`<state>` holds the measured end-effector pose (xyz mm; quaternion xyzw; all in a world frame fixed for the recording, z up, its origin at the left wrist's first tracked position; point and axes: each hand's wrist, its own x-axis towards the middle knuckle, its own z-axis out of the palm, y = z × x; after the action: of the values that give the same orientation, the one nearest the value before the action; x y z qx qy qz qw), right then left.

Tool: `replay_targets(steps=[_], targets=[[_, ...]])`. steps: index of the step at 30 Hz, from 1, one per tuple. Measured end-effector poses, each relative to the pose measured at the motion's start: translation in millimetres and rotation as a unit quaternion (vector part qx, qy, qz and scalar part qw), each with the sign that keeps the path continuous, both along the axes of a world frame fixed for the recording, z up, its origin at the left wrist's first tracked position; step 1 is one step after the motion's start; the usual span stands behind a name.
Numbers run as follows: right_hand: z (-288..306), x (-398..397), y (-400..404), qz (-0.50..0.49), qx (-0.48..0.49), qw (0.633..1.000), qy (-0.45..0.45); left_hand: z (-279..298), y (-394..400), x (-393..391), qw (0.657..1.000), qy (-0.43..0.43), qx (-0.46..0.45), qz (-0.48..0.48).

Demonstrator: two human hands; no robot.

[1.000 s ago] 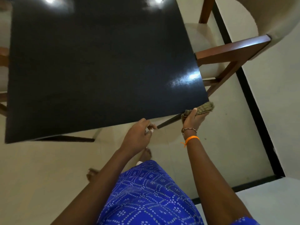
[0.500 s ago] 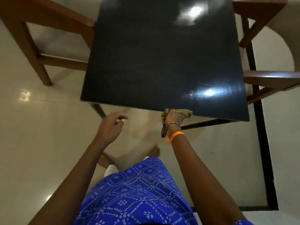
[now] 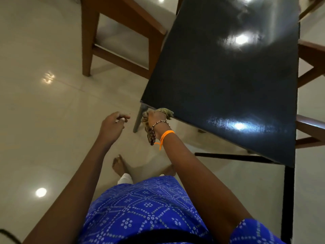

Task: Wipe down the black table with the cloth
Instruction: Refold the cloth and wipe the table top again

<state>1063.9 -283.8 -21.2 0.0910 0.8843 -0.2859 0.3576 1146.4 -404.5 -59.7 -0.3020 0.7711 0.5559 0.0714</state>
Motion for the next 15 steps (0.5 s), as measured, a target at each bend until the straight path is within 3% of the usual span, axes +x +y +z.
replay_targets(steps=[5, 9, 12, 13, 15], targets=[[9, 4, -30, 0.227, 0.023, 0.973, 0.03, -4, -21, 6, 0.998, -0.008, 0.026, 0.06], [13, 7, -50, 0.297, 0.015, 0.945, 0.138, -1, -25, 6, 0.996, -0.001, 0.051, 0.078], [14, 5, -39, 0.329, 0.083, 0.869, 0.361, -2, -24, 5, 0.995, -0.005, 0.062, 0.079], [13, 1, -29, 0.342, 0.105, 0.846, 0.394, -3, -24, 4, 0.995, -0.01, 0.063, 0.072], [3, -11, 4, 0.395, 0.15, 0.827, 0.37, -4, -20, 0, 0.996, -0.019, 0.069, 0.057]])
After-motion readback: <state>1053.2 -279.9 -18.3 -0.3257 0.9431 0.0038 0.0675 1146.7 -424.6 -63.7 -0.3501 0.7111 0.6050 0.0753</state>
